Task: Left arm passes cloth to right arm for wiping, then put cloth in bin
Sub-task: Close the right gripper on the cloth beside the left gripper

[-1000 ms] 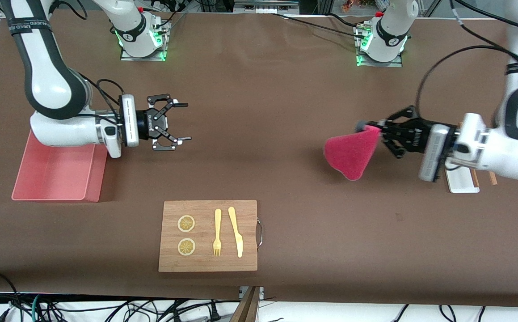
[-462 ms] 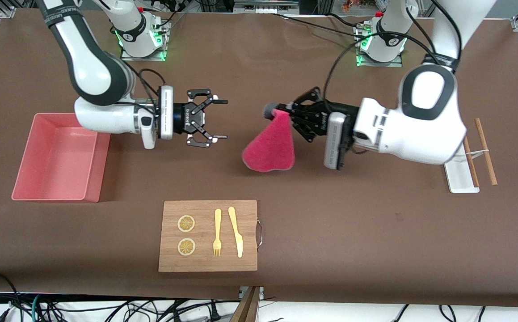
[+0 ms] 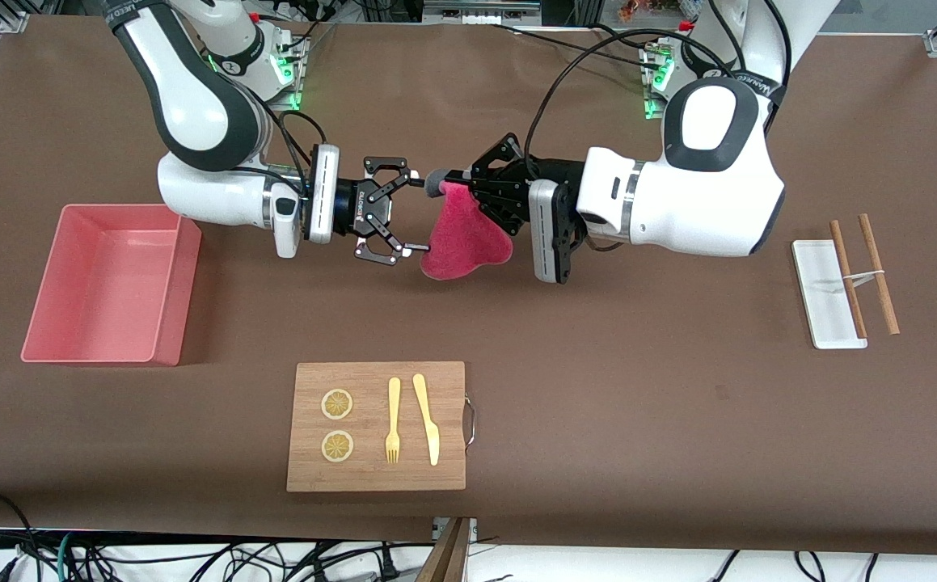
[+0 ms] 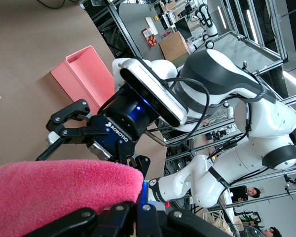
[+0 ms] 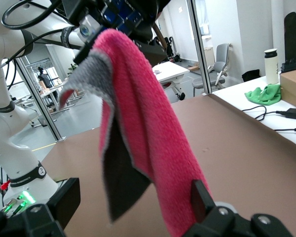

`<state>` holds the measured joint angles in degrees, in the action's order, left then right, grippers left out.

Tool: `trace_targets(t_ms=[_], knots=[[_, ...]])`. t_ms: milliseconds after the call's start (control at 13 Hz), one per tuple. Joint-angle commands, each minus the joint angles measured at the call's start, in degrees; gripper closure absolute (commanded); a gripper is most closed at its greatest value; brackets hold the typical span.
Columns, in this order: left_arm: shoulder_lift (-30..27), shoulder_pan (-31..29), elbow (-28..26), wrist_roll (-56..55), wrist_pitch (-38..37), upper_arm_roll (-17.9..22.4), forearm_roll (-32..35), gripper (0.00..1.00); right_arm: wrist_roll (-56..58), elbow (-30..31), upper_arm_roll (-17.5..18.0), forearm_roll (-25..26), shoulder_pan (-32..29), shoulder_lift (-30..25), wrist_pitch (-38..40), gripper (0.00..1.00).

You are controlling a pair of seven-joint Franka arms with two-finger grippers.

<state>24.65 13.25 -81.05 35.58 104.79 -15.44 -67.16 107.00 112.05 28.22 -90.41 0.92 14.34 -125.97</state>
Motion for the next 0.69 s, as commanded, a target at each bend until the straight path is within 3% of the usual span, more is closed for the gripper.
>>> trace_targets(t_ms=[0,231,615], knots=[[-0.56,0.63,0.02,-0.60,1.37,0.32,-0.87,1.00,7.33,-0.68,0.26,-4.17,0.84,-0.89,-4.37,0.00],[-0.39,3.18,0.02,-0.60,5.41,0.50,-0.69,1.00,10.51,-1.65,0.08,-1.98,0.49,-0.28,-6.55,0.00],[-0.30,3.10,-0.07,0.28,5.78,0.59,-0.25,1.00,15.17,-6.48,-0.36,1.54,-0.65,4.55,-8.41,0.00]])
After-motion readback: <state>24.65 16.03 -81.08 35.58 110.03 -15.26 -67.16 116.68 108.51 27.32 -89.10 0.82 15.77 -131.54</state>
